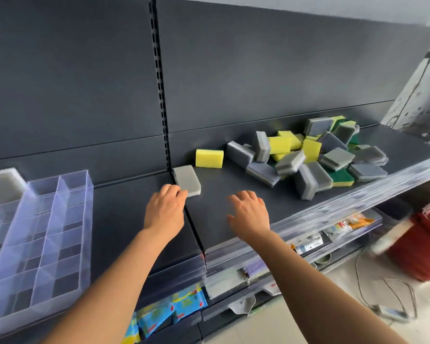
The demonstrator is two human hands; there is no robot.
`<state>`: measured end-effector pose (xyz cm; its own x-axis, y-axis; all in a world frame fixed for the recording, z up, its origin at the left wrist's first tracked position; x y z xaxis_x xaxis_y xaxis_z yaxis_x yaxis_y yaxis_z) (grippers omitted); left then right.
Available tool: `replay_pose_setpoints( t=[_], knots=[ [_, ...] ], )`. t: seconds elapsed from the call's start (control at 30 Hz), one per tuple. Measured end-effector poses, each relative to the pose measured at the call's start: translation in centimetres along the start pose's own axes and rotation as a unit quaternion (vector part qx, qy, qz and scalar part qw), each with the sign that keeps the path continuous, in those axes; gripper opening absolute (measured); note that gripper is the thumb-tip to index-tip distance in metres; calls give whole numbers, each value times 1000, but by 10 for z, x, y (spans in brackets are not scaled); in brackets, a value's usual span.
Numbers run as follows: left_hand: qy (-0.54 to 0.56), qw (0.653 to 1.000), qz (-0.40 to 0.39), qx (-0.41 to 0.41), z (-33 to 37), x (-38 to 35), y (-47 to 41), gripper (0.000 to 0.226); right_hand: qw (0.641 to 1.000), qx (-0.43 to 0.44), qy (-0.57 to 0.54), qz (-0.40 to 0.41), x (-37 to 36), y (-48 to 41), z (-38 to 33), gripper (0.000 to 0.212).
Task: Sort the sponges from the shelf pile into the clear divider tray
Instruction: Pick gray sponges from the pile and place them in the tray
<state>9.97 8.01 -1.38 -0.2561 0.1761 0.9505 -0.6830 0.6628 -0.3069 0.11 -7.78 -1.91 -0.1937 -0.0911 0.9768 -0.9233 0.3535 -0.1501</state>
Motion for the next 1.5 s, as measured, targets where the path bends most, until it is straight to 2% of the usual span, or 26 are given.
replay_pose_setpoints(
  t=[0.17,0.33,0.57,0.6,0.73,0.9,0.97,1.1,1.17,1.27,1.37,1.5],
  knots=[
    [10,999,-45,19,14,-23,-44,38,999,-34,12,7,2,-25,40,41],
    [81,990,-105,55,22,-48,-83,41,998,-54,20,12,4,-61,73,44],
    [184,977,-92,49,39,-56,-122,29,993,-120,-6,-16,-7,-97,106,49],
    [201,972,-104,62,38,-57,-126,32,991,-129,-8,-24,-9,-99,109,48],
    [201,961,-150,116,28,-60,-135,69,992,-128,12,1,-7,-106,114,41],
    [228,928,-248,157,25,-74,-131,92,991,-135,-13,-14,-11,-111,113,59],
    [234,921,-255,179,26,-74,-128,95,992,-126,-16,-24,-12,-111,111,64],
    [254,911,-249,208,33,-69,-120,77,996,-72,1,-47,-12,-111,107,66],
    [295,899,-228,227,39,-65,-114,72,997,-61,-39,-39,-10,-108,105,67],
    [364,880,-173,252,44,-55,-104,56,980,-85,-180,-13,-1,-100,103,62],
    [431,856,-102,266,46,-44,-89,34,934,-88,-345,-35,3,-92,99,52],
    [493,822,-49,280,55,-27,-63,29,866,-61,-490,-77,4,-77,85,42]
  ],
)
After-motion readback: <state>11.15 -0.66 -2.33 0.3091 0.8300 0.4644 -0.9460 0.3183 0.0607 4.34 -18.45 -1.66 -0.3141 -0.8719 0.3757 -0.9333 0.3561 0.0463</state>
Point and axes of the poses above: each hand's wrist, its own y-axis away from the middle knuckle, its own x-axis out of the back of the hand, z = x × y, the point moved 5 cm from there along -y, towards the middle knuckle, and after that the axes turned 4 degrees about -y, right-handed, at the moved point
